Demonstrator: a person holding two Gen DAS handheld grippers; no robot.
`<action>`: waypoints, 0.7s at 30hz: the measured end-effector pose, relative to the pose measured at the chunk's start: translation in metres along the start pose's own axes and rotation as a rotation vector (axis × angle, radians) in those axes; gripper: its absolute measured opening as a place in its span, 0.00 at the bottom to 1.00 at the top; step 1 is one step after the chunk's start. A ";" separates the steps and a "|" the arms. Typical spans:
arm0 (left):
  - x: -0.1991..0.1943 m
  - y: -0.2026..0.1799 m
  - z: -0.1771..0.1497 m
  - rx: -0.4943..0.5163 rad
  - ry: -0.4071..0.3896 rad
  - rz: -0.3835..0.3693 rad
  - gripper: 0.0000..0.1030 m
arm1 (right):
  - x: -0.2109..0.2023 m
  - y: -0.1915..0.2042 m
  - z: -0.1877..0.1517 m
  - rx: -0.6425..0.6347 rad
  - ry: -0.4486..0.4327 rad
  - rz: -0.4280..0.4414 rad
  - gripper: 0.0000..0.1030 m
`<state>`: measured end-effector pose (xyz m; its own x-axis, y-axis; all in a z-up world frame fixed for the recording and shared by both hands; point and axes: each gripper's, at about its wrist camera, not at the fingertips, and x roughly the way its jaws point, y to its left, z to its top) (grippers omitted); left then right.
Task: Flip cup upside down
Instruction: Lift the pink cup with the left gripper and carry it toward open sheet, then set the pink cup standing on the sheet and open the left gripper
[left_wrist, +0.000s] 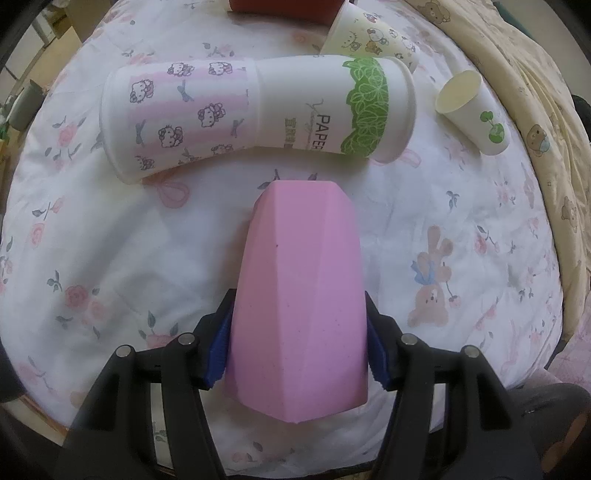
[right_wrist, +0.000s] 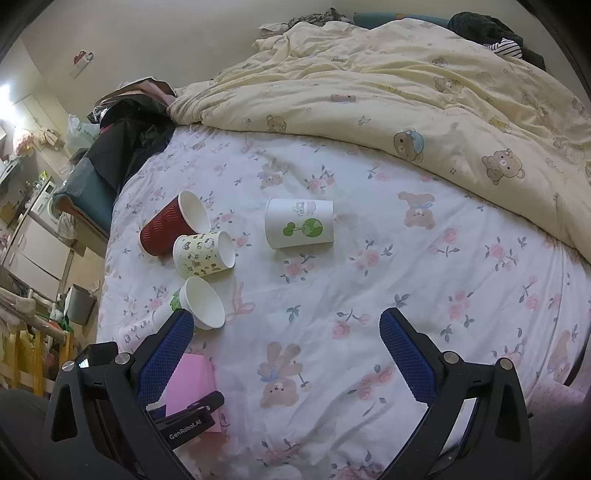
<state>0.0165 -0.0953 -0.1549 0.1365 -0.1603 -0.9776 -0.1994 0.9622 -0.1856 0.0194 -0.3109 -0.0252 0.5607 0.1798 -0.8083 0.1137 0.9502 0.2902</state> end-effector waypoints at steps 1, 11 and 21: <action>0.000 0.000 0.000 0.003 0.000 -0.001 0.56 | 0.000 0.001 0.000 -0.002 0.001 0.000 1.00; -0.007 -0.006 0.001 0.046 -0.013 -0.006 0.94 | 0.001 0.004 -0.001 -0.014 0.000 0.001 1.00; -0.067 -0.010 0.005 0.176 -0.120 0.013 0.94 | 0.000 0.009 -0.001 -0.018 -0.005 0.004 1.00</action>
<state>0.0141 -0.0926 -0.0869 0.2521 -0.1300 -0.9589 -0.0307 0.9894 -0.1422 0.0195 -0.3021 -0.0233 0.5654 0.1822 -0.8045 0.0965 0.9540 0.2838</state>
